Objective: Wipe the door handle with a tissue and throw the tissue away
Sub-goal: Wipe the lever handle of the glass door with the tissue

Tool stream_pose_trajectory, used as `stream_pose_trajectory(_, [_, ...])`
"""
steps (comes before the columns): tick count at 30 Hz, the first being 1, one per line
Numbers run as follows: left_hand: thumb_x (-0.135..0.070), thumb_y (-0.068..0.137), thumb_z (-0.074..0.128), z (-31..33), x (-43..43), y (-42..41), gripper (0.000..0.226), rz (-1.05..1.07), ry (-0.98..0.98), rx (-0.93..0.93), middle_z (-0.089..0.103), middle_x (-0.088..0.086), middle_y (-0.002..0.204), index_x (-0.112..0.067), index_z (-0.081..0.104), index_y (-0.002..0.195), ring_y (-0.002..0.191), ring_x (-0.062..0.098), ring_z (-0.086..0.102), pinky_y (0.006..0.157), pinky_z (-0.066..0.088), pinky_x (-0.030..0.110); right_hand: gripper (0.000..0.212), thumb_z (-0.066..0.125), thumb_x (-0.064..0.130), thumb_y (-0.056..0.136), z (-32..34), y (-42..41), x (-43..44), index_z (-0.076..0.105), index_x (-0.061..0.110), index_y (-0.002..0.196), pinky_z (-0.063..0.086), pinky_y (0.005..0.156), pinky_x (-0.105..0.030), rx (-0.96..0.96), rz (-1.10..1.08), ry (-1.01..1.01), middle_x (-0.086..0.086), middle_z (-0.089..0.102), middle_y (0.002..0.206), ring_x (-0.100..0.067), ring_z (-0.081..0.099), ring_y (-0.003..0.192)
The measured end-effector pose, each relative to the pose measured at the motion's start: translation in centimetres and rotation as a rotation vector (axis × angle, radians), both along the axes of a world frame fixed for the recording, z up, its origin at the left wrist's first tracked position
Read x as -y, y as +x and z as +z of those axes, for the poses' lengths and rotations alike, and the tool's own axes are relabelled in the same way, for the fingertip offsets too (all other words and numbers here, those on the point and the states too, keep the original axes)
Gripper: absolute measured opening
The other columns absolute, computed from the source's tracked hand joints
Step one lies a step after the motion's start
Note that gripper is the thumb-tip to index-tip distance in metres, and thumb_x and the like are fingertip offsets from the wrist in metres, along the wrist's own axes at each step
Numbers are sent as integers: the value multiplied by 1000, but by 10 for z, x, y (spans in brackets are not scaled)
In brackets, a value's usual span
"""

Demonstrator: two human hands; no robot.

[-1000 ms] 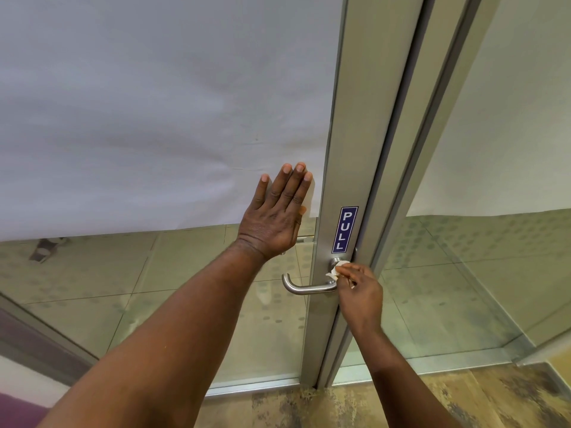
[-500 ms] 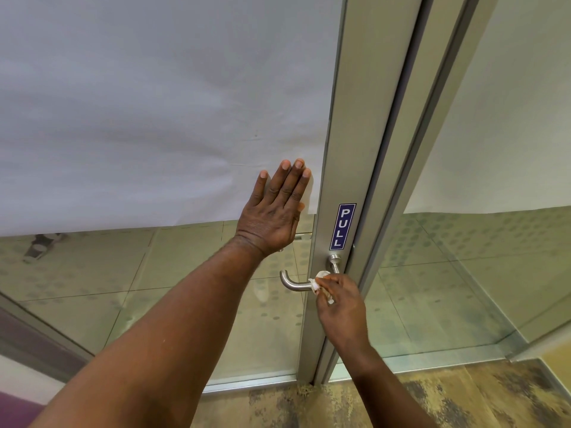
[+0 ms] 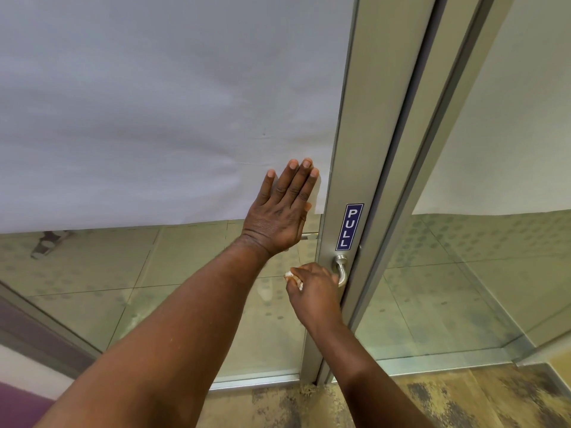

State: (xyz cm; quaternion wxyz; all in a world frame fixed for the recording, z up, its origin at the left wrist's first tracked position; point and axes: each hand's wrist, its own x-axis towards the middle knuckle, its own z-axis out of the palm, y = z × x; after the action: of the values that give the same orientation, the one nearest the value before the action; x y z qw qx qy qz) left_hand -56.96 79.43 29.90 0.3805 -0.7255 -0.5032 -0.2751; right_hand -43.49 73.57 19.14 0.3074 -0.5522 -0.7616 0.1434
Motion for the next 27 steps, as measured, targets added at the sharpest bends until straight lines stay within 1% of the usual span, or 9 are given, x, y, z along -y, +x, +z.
stream_pose_trajectory(3, [-29, 104, 36, 0, -1, 0, 69, -2, 6, -4, -23, 5, 167, -10, 0, 160, 155, 23, -20, 126, -9, 46, 30, 59, 32, 94, 10, -10, -8, 75, 23, 118, 34, 92, -38, 31, -10, -76, -1, 69, 113, -22, 61, 106])
stream_pose_trajectory(6, [-29, 103, 39, 0, -1, -1, 70, -5, 15, -1, -14, 7, 167, -10, 3, 160, 155, 23, -19, 126, -8, 46, 29, 56, 28, 93, 16, -19, -12, 76, 23, 113, 34, 88, -38, 119, 13, -75, -2, 68, 108, -23, 61, 104])
stream_pose_trajectory(10, [-30, 104, 36, 0, -1, -2, 70, 0, -1, -10, -25, 5, 167, -11, -1, 160, 155, 23, -21, 126, -11, 45, 29, 57, 24, 86, 19, -25, -13, 78, 24, 105, 33, 87, -38, 271, 87, -30, 1, 68, 107, -22, 55, 105])
stream_pose_trajectory(12, [-30, 104, 36, -1, -1, -2, 70, 0, -4, -9, -27, 4, 166, -11, -2, 160, 155, 23, -21, 126, -11, 45, 26, 59, 23, 84, 19, -25, -12, 79, 22, 99, 34, 87, -39, 312, 120, -1, 2, 69, 103, -22, 55, 102])
stream_pose_trajectory(14, [-30, 104, 35, -1, -1, -1, 70, 0, -5, -10, -27, 4, 166, -11, -3, 160, 155, 23, -21, 126, -11, 45, 24, 59, 21, 83, 17, -21, -11, 80, 22, 95, 34, 87, -38, 275, 141, 16, 2, 70, 100, -21, 56, 100])
stream_pose_trajectory(17, [-30, 104, 34, -2, -2, -2, 70, -4, 1, -8, -26, 5, 167, -11, -4, 160, 155, 23, -21, 126, -12, 45, 21, 60, 18, 81, 15, -11, -7, 79, 24, 88, 30, 85, -35, 60, 93, -8, 7, 70, 98, -15, 58, 96])
stream_pose_trajectory(20, [-30, 104, 33, -2, -3, -2, 71, -6, 4, -4, -25, 5, 167, -11, -6, 161, 155, 23, -20, 125, -12, 45, 18, 65, 15, 80, 9, 9, -5, 78, 24, 88, 35, 90, -36, -106, -26, 38, 9, 69, 98, -13, 61, 95])
stream_pose_trajectory(23, [-30, 105, 32, -3, -4, -1, 70, 0, 16, -6, -23, 5, 168, -11, -4, 161, 156, 23, -18, 125, -12, 45, 24, 69, 12, 83, 2, 30, -7, 79, 20, 103, 41, 90, -39, -35, -118, 121, 3, 71, 109, -18, 62, 105])
stream_pose_trajectory(27, [-30, 104, 33, -4, -4, -2, 70, -4, 21, -4, -22, 5, 168, -11, -3, 161, 156, 23, -17, 126, -10, 45, 27, 73, 13, 86, -1, 49, -16, 76, 16, 113, 45, 91, -40, 42, -199, 149, -1, 70, 117, -22, 61, 110])
